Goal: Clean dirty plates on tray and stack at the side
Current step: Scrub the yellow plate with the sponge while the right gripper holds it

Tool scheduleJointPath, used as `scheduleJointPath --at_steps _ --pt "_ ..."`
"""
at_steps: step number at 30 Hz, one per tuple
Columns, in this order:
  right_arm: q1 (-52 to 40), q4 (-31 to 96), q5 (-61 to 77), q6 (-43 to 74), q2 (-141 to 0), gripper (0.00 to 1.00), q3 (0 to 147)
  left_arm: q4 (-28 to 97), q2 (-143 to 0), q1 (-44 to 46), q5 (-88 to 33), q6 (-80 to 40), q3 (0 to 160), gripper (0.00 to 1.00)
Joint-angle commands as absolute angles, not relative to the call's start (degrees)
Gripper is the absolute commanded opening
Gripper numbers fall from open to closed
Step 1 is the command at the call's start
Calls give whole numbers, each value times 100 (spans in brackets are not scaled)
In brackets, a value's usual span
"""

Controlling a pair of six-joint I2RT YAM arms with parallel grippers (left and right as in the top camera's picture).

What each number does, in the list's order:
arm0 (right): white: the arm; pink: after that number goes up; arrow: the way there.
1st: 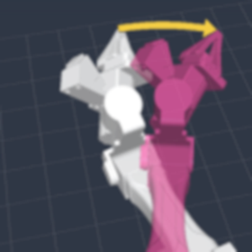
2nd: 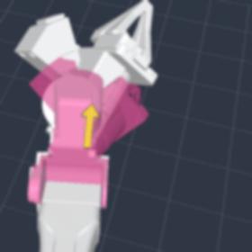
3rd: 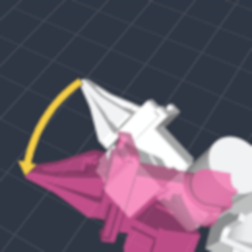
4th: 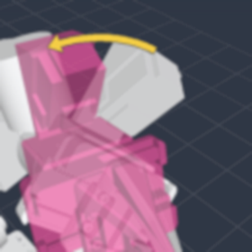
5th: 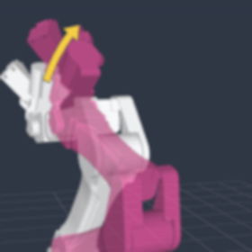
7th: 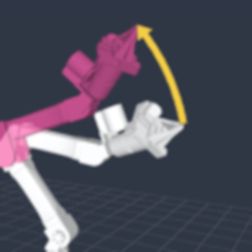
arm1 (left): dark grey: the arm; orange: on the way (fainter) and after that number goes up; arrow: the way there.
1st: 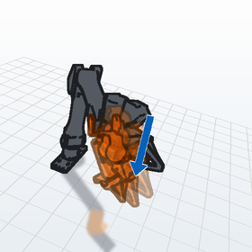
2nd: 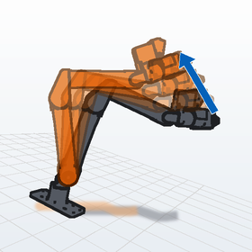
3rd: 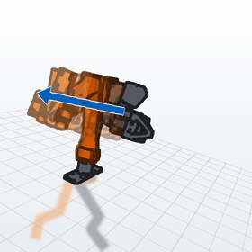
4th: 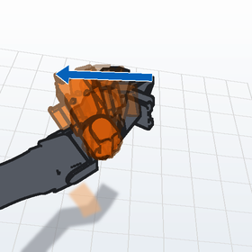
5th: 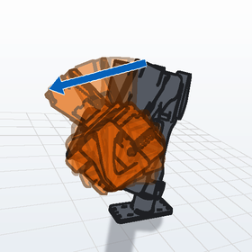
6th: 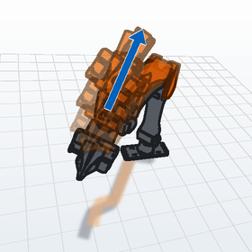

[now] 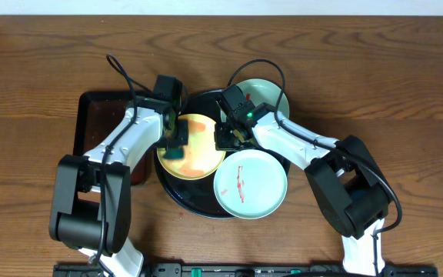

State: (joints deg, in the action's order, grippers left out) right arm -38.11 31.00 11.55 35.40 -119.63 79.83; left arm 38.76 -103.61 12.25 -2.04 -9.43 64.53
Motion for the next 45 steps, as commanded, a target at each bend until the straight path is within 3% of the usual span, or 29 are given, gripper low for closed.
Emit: scheduleJointPath --at_steps 1,9,16,23,28,31,36,45 --pt "-3846 3214 1079 3551 -12197 1 7898 4418 -10545 1313 -355 -1096 6399 8" --pt "-3839 3216 1083 3551 -12197 1 7898 4552 -10545 1682 -2036 -447 6399 7" --pt "-3839 3218 1103 3551 -12197 1 7898 3675 -10545 1732 -2180 -534 6399 8" --pt "-3830 3240 1100 3551 -12197 1 7898 2963 -10547 1695 -110 -1472 6399 7" --pt "-3828 3245 1098 3551 -12197 1 7898 3249 -10547 1695 1664 -2126 6399 7" --pt "-3828 3249 1098 3548 -12197 1 7898 3614 -10547 1695 1715 -2226 6399 7" --pt "-3828 3212 1098 3551 -12197 1 7898 4357 -10547 1723 716 -2154 6399 7" --pt "-3828 3214 1100 3551 -12197 1 7898 4626 -10547 1723 -2696 -189 6399 7"
